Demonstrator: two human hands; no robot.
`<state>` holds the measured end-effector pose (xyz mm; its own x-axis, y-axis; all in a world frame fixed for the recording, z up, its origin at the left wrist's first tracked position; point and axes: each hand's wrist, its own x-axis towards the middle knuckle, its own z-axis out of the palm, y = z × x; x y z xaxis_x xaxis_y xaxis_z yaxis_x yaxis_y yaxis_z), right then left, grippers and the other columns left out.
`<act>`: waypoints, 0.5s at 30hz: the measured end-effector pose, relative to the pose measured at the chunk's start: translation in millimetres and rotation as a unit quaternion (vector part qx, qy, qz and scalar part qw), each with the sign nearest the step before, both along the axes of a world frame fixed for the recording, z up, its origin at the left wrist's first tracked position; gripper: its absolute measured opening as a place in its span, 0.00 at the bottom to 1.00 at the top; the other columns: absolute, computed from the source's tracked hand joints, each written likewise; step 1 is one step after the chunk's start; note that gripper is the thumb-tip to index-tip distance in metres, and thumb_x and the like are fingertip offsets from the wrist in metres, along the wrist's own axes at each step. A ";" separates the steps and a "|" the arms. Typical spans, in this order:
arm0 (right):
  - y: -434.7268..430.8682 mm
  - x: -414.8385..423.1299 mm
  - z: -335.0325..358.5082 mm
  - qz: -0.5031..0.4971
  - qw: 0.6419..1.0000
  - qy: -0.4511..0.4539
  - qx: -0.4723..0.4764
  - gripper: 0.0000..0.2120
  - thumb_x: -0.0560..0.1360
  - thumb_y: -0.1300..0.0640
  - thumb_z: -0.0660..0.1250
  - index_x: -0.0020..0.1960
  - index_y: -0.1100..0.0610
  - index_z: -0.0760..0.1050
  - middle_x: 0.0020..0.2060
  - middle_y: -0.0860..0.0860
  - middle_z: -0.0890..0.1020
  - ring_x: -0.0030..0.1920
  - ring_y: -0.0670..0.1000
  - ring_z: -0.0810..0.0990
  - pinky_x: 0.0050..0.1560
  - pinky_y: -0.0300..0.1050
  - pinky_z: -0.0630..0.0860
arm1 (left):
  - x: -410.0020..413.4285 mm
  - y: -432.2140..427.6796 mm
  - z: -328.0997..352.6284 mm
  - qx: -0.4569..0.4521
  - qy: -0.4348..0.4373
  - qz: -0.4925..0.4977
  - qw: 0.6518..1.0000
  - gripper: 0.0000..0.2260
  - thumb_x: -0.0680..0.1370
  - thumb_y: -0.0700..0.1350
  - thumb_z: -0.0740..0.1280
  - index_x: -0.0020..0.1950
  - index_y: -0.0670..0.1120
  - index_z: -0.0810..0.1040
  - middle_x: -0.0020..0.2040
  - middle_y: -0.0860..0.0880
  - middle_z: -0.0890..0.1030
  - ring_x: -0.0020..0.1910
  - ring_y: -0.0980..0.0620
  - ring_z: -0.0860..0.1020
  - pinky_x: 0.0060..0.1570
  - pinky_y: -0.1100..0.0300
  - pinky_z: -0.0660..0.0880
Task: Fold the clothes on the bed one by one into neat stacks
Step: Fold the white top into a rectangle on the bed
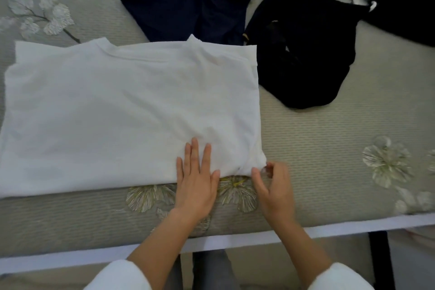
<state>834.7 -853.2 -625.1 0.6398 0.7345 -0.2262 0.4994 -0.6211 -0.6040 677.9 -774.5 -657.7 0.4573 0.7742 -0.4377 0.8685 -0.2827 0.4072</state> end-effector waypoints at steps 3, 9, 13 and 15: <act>4.4 -3.5 -7.3 -0.046 0.999 0.021 -0.006 0.07 0.75 0.53 0.69 0.47 0.55 0.73 0.42 0.48 0.74 0.43 0.47 0.73 0.40 0.35 0.67 | -4.1 2.6 0.5 -0.002 0.001 -0.015 1.000 0.28 0.82 0.56 0.47 0.75 0.54 0.33 0.74 0.50 0.27 0.72 0.52 0.26 0.68 0.56 0.26; 6.2 14.3 10.6 -0.127 0.985 0.103 0.062 0.08 0.75 0.59 0.70 0.38 0.53 0.77 0.33 0.46 0.80 0.35 0.46 0.77 0.38 0.38 0.74 | -4.9 3.2 3.1 -0.004 -0.011 0.010 1.000 0.27 0.81 0.58 0.44 0.75 0.57 0.34 0.74 0.52 0.28 0.72 0.55 0.26 0.69 0.56 0.26; -4.7 52.0 16.7 -0.151 0.938 0.290 0.113 0.08 0.77 0.62 0.67 0.39 0.57 0.75 0.34 0.50 0.78 0.34 0.45 0.73 0.38 0.37 0.72 | -4.6 3.9 0.6 -0.007 -0.029 0.022 0.999 0.27 0.80 0.59 0.44 0.75 0.58 0.34 0.74 0.54 0.29 0.72 0.57 0.27 0.68 0.58 0.25; -8.7 61.2 4.3 -0.078 0.969 0.232 -0.018 0.08 0.79 0.62 0.63 0.41 0.61 0.72 0.35 0.54 0.74 0.37 0.50 0.71 0.40 0.44 0.68 | -6.5 3.9 -0.3 -0.004 -0.021 0.006 1.000 0.27 0.81 0.59 0.44 0.75 0.57 0.34 0.74 0.54 0.29 0.72 0.56 0.27 0.68 0.57 0.26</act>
